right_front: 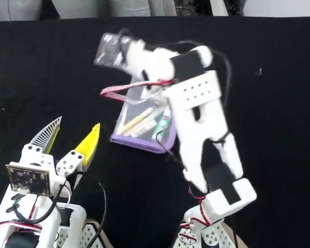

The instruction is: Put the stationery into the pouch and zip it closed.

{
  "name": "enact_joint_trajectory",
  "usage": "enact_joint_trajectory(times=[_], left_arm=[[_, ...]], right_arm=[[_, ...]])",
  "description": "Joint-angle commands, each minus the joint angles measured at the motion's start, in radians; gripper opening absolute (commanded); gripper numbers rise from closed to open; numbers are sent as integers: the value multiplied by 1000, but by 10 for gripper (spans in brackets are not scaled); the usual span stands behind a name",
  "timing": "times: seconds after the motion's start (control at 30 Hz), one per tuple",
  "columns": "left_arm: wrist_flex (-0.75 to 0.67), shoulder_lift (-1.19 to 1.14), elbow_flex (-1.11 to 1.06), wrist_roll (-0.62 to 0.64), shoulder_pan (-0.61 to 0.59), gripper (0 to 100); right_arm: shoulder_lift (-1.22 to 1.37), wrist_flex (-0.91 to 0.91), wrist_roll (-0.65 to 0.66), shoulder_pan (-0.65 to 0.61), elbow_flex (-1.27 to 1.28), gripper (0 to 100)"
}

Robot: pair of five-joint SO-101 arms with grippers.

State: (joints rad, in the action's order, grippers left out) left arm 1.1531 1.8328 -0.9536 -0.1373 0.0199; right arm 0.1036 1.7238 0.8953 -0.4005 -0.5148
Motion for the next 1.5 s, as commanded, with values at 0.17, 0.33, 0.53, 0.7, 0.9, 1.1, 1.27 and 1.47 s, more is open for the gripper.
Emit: enact_joint_trajectory(times=[0.17,0.33,0.53,0.7,0.9,1.1,1.27,1.47], left_arm=[[3,-5,2,8,-8,278],[-5,-5,5,9,-8,277],[-61,-5,2,3,-8,89],[-69,-5,2,9,-8,52],[95,-3,12,11,-8,30],[158,-3,-12,60,-153,30],[236,-5,-166,215,-280,30],[215,-6,-389,180,-303,30]], right_arm=[[-82,25,14,3,4,360],[-220,12,9,169,-243,356],[-305,17,-114,463,-346,87],[-323,34,-420,686,-317,41],[-444,37,-628,787,-99,11],[-763,-34,-643,735,348,11],[-1133,-278,-643,628,891,11],[-1566,-522,-632,595,1438,11]])
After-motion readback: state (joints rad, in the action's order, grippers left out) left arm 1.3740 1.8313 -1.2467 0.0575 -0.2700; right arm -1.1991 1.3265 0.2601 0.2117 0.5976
